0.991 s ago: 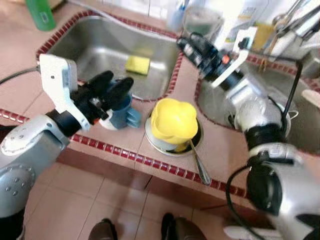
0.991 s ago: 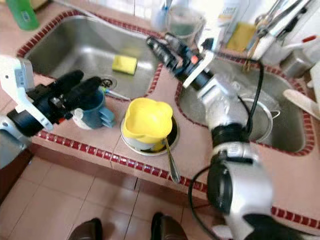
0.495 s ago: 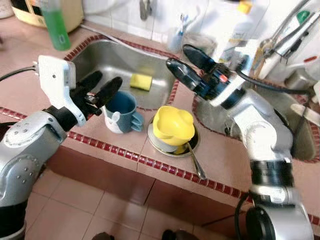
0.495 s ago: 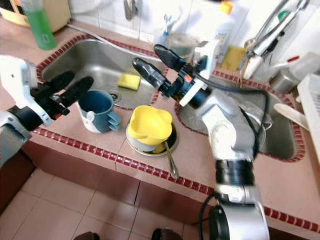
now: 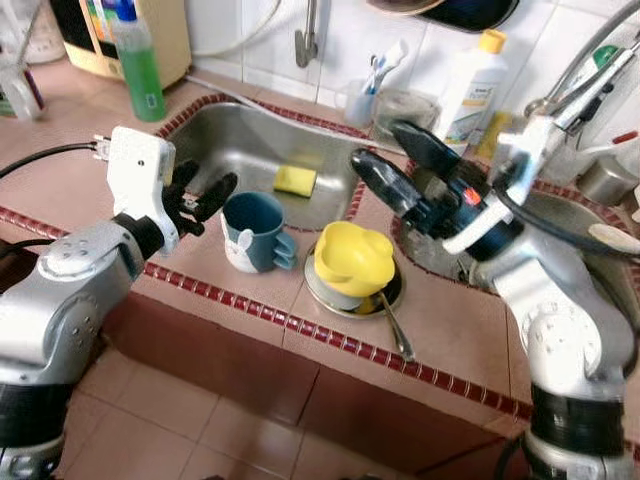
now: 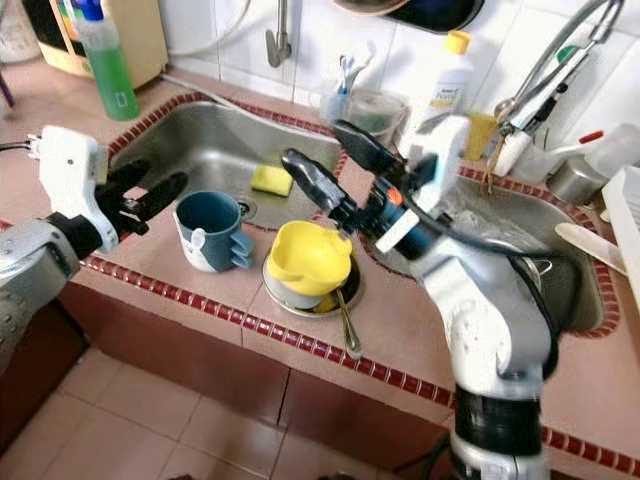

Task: Kitchen organization

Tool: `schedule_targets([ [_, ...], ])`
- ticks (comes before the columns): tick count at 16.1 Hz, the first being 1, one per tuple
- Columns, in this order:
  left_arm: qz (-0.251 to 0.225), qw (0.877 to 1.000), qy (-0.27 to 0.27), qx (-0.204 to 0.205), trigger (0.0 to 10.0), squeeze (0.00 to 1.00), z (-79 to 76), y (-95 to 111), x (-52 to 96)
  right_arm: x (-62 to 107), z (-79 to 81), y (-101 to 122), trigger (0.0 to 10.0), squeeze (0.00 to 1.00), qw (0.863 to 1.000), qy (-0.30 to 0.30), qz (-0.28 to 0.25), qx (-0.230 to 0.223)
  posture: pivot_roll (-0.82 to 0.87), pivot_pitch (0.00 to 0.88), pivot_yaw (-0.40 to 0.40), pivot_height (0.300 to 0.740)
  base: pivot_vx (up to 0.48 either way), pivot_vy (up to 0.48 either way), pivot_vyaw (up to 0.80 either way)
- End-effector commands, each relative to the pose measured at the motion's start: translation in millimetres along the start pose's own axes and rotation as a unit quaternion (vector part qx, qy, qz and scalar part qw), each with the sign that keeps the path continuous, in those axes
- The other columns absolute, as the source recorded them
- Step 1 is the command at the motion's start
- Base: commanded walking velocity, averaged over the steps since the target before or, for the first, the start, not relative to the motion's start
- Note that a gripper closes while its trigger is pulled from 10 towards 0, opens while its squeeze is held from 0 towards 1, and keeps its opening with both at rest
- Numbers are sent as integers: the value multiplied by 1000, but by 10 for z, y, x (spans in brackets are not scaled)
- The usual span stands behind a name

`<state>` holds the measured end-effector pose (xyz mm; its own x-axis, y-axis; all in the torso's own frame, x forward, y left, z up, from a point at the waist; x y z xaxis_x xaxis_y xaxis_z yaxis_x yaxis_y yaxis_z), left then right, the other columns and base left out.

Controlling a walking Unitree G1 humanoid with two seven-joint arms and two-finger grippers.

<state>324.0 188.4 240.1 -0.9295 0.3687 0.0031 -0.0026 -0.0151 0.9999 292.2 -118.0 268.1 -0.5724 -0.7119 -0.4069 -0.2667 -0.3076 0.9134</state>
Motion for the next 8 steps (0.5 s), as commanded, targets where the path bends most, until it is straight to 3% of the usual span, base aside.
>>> schedule_targets([
  [1, 1, 1000, 14, -14, 10000, 0, 21, 2, -52, 35, 20, 54, 10000, 0, 999, -24, -3, 21, -43, 38, -72, 740, 0, 0, 0],
  [2, 2, 1000, 17, -17, 10000, 0, 30, -4, -61, 41, 23, 52, 10000, 0, 999, -31, -2, 23, -43, 38, -72, 740, 0, 0, 0],
  [5, 26, 999, 27, -21, 10000, 0, 112, -76, -153, 64, 81, 26, 10000, 0, 988, -120, 15, 96, -49, 26, -68, 740, 0, 0, 0],
  [8, 52, 998, 19, -19, 10000, 0, 162, -68, -213, 143, 244, -102, 10000, 0, 987, -129, 35, 86, -56, 27, -63, 740, 0, 0, 0],
])
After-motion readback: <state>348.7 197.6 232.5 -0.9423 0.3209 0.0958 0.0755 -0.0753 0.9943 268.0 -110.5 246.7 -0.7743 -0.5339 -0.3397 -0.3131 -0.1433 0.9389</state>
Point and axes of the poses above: a point about 5 cm out from each wrist's last joint towards the gripper, its own x axis pointing back from the gripper into the wrist, its own y axis along the axis of the wrist's last joint, z = x × y, the point moved 1 cm from there along -x, pointing out of the wrist towards the gripper, and after that the axes turned 4 degrees about x, right-handed, at the moved point
